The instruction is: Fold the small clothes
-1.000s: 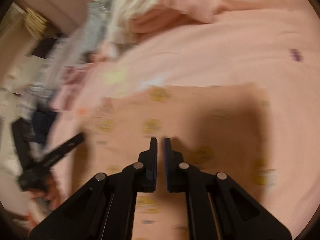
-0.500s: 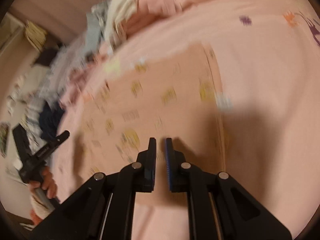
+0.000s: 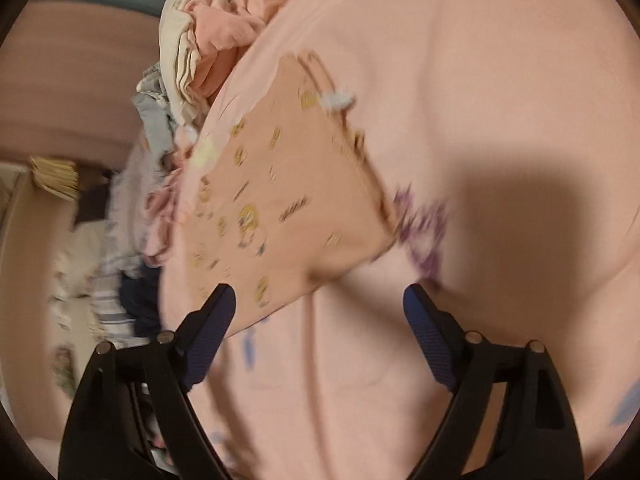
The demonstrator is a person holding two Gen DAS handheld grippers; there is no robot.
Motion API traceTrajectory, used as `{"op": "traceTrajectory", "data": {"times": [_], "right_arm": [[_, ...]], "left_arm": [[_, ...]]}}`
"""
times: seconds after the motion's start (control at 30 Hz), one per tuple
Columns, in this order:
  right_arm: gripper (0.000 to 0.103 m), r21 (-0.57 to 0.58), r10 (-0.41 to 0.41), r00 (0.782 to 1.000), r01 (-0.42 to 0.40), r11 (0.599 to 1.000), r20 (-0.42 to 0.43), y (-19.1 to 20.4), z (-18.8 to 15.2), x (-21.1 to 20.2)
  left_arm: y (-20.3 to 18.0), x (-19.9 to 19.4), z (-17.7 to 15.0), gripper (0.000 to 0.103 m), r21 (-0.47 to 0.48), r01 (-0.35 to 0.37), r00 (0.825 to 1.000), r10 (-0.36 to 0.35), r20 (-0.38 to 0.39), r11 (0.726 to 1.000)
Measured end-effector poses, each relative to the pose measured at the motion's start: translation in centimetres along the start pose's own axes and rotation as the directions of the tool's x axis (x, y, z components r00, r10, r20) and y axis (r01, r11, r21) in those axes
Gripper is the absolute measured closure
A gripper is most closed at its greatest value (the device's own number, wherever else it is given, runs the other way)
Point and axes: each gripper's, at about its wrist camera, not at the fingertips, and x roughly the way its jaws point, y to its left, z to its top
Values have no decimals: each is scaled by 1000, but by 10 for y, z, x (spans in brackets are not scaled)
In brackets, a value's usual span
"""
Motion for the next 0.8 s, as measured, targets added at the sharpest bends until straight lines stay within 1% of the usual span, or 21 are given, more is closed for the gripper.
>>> {"op": "traceTrajectory", "data": {"times": [0.07, 0.1, 0.13, 0.2, 0.27, 0.33, 0.47, 0.5, 0.57, 0.67, 0.73, 0.77, 0.8], "right_arm": [[16, 75, 30, 999, -27, 997, -37, -7, -10, 17], [16, 101, 51, 998, -47, 994, -31, -10, -14, 20], [16, 115, 71, 997, -69, 991, -13, -12, -17, 21], [16, 115, 89, 996, -90, 989, 13, -7, -18, 23], [16, 107, 96, 995, -97, 989, 15, -1, -16, 29], [16, 119, 101, 995, -103, 988, 25, 2, -11, 38], [18, 166, 174, 983, -180, 969, 51, 10, 17, 55], [20, 178, 188, 981, -194, 965, 50, 10, 23, 61], [21, 191, 196, 979, -202, 961, 51, 14, 32, 67], [23, 185, 204, 977, -212, 960, 59, 21, 46, 75], [26, 182, 208, 976, -217, 959, 66, 24, 52, 80], [29, 175, 206, 976, -216, 961, 72, 26, 55, 82], [36, 168, 200, 977, -211, 963, 77, 27, 57, 84]], "left_arm": [[7, 18, -2, 23, -27, -3, 998, 1, -62, 1000], [13, 28, -3, 23, -50, -14, 997, 10, -77, 999], [18, 34, -3, 23, -78, -10, 997, 4, -77, 997], [22, 39, 0, 23, -117, 31, 999, -36, -40, 993], [21, 43, 9, 23, -133, 62, 998, -64, -12, 989], [20, 48, 19, 23, -145, 81, 997, -82, -1, 986], [18, 59, 38, 23, -156, 119, 992, -111, 60, 981], [17, 62, 42, 23, -162, 129, 989, -115, 91, 978], [17, 68, 51, 23, -167, 140, 985, -120, 123, 976], [12, 77, 64, 23, -172, 127, 983, -100, 157, 977], [8, 81, 72, 23, -154, 106, 983, -81, 165, 982], [5, 84, 76, 25, -144, 88, 984, -64, 163, 986], [3, 86, 78, 28, -141, 71, 985, -47, 167, 988]]}}
